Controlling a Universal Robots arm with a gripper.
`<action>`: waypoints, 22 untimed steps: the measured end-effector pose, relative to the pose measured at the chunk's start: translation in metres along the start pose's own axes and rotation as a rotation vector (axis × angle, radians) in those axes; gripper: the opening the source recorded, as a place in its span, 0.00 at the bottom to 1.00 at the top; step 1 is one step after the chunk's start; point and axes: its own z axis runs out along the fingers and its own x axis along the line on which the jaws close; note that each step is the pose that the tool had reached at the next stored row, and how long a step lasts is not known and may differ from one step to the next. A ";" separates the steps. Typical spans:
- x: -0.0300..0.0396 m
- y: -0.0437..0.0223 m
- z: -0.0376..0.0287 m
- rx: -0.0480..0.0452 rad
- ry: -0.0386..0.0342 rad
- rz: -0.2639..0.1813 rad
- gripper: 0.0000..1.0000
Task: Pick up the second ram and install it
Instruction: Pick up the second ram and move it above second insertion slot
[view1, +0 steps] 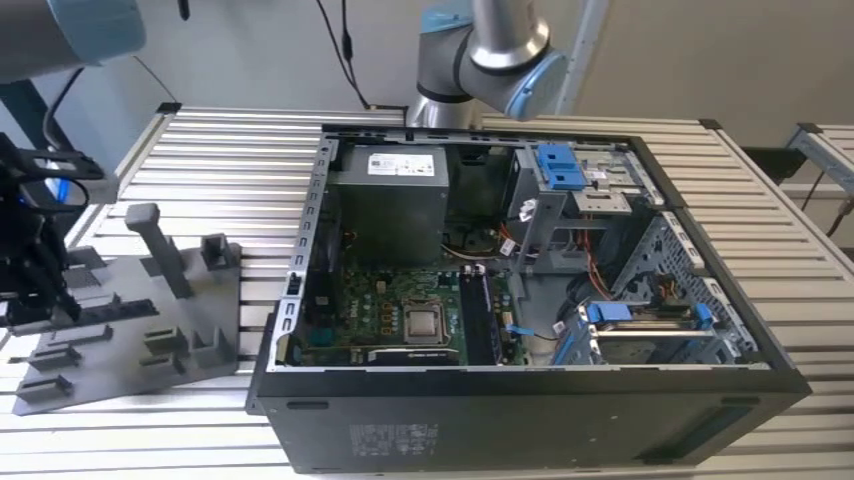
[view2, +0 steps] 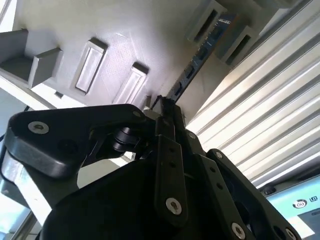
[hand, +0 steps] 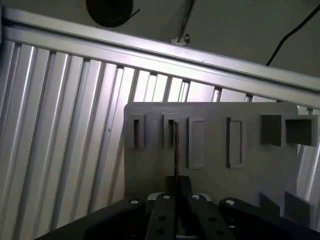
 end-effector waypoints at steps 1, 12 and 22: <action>-0.0002 0.0002 -0.0047 -0.0001 0.0000 0.000 0.14; -0.0025 0.0021 -0.0538 0.0000 0.0002 0.000 0.14; -0.0043 0.0036 -0.0916 0.0000 0.0002 0.000 0.14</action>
